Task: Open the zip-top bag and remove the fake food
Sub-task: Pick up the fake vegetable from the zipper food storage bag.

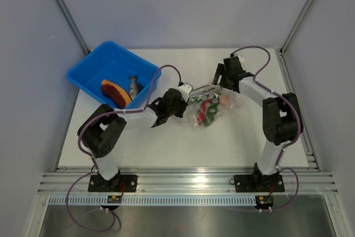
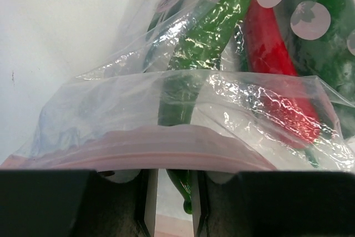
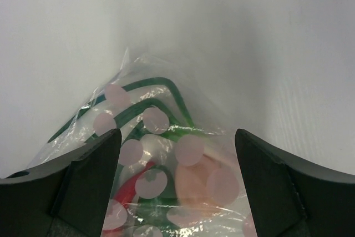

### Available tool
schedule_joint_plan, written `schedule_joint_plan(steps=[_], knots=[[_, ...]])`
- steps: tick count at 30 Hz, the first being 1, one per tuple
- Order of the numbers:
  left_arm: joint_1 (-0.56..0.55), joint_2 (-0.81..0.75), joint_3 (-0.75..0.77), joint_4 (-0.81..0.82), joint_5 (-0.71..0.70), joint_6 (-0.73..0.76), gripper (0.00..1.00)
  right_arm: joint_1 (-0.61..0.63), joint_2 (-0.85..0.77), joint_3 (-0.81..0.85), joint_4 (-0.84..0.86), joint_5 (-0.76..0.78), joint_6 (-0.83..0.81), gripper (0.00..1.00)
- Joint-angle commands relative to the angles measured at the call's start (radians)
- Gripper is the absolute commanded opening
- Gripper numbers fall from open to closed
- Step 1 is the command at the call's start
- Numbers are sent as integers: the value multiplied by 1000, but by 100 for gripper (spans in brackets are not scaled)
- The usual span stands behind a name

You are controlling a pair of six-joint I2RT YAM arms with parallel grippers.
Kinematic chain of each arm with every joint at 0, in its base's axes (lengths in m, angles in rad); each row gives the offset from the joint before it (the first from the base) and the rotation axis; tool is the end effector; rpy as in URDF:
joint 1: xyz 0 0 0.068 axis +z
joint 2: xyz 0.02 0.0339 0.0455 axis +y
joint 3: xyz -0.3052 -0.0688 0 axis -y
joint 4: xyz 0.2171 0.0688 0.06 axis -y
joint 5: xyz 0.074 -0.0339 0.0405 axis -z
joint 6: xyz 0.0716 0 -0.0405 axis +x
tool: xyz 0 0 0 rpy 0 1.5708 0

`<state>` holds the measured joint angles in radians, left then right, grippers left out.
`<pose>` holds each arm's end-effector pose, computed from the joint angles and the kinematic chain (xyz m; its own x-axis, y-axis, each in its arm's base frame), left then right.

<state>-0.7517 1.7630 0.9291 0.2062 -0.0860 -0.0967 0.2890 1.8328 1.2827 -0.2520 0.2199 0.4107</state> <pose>0.2864 -0.2593 0.2073 -0.4878 0.3243 -0.8105 0.5852 0.8104 -0.0279 0.4027 0.1034 0.2425 -0.6847 0.2029 -0.7000 0.1534 0.9791 0.1338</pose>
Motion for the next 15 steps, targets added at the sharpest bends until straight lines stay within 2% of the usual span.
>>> schedule_joint_plan(steps=[1,5,9,10,12,13,15], knots=[[-5,-54,10,-14,26,15,8,-37,32,36,-4,-28,2,91],[-5,-60,20,-63,31,15,8,-57,92,52,-7,-94,11,88],[-5,-60,31,-99,45,15,8,-70,118,55,2,-155,20,72],[-5,-60,37,-106,45,17,8,-70,120,53,5,-162,23,56],[-5,-62,39,-122,46,17,8,-76,117,49,8,-160,27,39],[-5,-65,42,-126,49,18,8,-79,114,44,11,-160,33,25],[-5,-68,45,-145,51,18,8,-86,105,34,20,-163,42,13]])
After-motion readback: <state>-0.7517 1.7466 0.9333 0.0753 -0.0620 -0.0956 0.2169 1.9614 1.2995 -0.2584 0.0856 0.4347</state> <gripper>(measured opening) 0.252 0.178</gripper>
